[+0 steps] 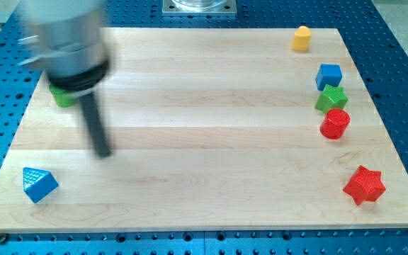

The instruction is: Keep green circle at the center

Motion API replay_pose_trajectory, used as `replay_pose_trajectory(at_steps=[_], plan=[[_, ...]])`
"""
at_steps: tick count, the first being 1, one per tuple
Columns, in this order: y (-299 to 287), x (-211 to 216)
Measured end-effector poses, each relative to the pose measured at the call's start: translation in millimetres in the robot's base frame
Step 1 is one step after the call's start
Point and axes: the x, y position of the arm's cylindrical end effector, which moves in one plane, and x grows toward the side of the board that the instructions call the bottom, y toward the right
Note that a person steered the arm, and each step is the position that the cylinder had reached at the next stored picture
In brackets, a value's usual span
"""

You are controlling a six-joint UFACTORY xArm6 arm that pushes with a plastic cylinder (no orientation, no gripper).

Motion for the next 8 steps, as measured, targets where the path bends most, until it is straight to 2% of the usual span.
replay_pose_trajectory(at_steps=[1, 5, 6, 7, 8], plan=[[-95, 50], [-95, -31], [-74, -126], [17, -157], [120, -161]])
